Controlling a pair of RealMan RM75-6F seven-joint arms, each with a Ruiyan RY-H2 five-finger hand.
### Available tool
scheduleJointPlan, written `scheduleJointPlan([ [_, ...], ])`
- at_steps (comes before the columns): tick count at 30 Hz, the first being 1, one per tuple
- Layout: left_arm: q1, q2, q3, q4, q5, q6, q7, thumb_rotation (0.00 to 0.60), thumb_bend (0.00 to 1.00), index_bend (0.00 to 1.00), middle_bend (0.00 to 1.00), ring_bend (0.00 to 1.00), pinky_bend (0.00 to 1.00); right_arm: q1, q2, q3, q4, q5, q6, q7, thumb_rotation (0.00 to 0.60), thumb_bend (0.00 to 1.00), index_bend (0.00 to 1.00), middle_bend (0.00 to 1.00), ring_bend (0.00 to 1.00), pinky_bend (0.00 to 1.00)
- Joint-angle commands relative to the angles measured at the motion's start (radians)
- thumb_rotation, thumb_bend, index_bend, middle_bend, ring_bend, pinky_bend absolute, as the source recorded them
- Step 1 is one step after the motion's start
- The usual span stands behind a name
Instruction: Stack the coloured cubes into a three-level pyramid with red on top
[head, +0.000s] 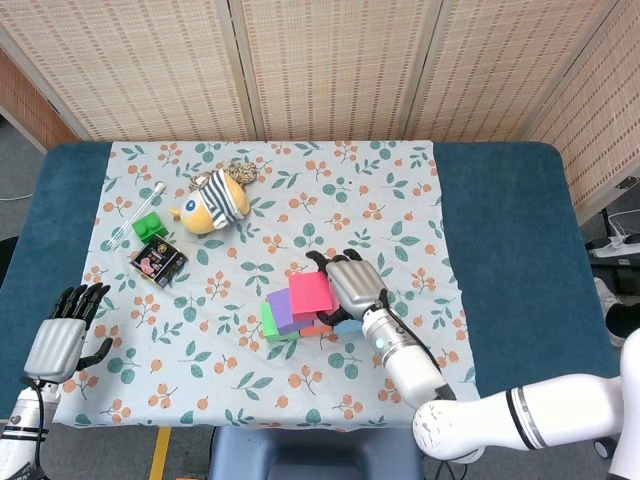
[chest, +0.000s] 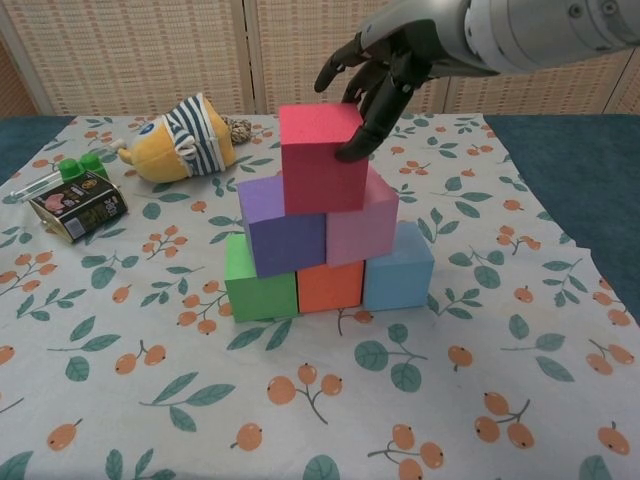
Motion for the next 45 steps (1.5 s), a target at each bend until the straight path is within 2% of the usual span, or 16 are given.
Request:
scheduleJointPlan([
  [1, 0.000, 0.000, 0.000, -0.001, 0.001, 0.000, 0.000, 0.600, 0.36, 0.00, 0.05, 0.00, 0.04, 0.000, 0.007, 0.000, -0.004, 0.002, -0.008, 0.007, 0.600, 0.46, 0.05, 0.23, 0.14, 0.07],
  [6, 0.001, 0.002, 0.000, -0.003, 0.002, 0.002, -0.001, 0.600, 0.36, 0.00, 0.05, 0.00, 0.04, 0.002, 0.030, 0.000, -0.014, 0.014, -0.030, 0.016, 0.600, 0.42, 0.01, 0.21, 0.11, 0.07],
  [20, 0.004, 0.005, -0.001, -0.007, 0.005, 0.006, -0.004, 0.600, 0.36, 0.00, 0.05, 0.00, 0.04, 0.023, 0.064, -0.032, -0.034, 0.040, -0.047, 0.009, 0.600, 0.31, 0.00, 0.17, 0.09, 0.07],
  [28, 0.004, 0.006, -0.001, -0.007, 0.004, 0.003, -0.004, 0.600, 0.36, 0.00, 0.05, 0.00, 0.04, 0.034, 0.067, -0.051, -0.036, 0.037, -0.050, 0.007, 0.600, 0.20, 0.00, 0.09, 0.04, 0.07],
  [37, 0.005, 0.008, 0.000, -0.011, 0.005, 0.004, 0.000, 0.600, 0.36, 0.00, 0.05, 0.00, 0.04, 0.010, 0.119, -0.050, -0.076, -0.006, -0.058, 0.046, 0.600, 0.15, 0.00, 0.01, 0.00, 0.07],
  [40, 0.010, 0.016, -0.001, -0.019, 0.010, 0.017, -0.004, 0.600, 0.36, 0.00, 0.04, 0.00, 0.04, -0.043, 0.180, -0.052, -0.125, -0.099, -0.065, 0.090, 0.600, 0.14, 0.00, 0.00, 0.00, 0.07],
  [41, 0.014, 0.022, -0.002, -0.023, 0.014, 0.026, -0.008, 0.600, 0.36, 0.00, 0.04, 0.00, 0.05, -0.081, 0.207, -0.067, -0.149, -0.178, -0.053, 0.105, 0.600, 0.14, 0.00, 0.00, 0.00, 0.06],
  [43, 0.020, 0.031, -0.003, -0.029, 0.018, 0.041, -0.014, 0.600, 0.36, 0.00, 0.03, 0.00, 0.05, -0.156, 0.238, -0.123, -0.174, -0.351, -0.009, 0.107, 0.600, 0.14, 0.00, 0.00, 0.00, 0.04],
  [45, 0.028, 0.045, -0.004, -0.038, 0.024, 0.060, -0.027, 0.600, 0.36, 0.00, 0.02, 0.00, 0.05, -0.270, 0.251, -0.232, -0.174, -0.609, 0.062, 0.096, 0.600, 0.14, 0.00, 0.00, 0.00, 0.01],
])
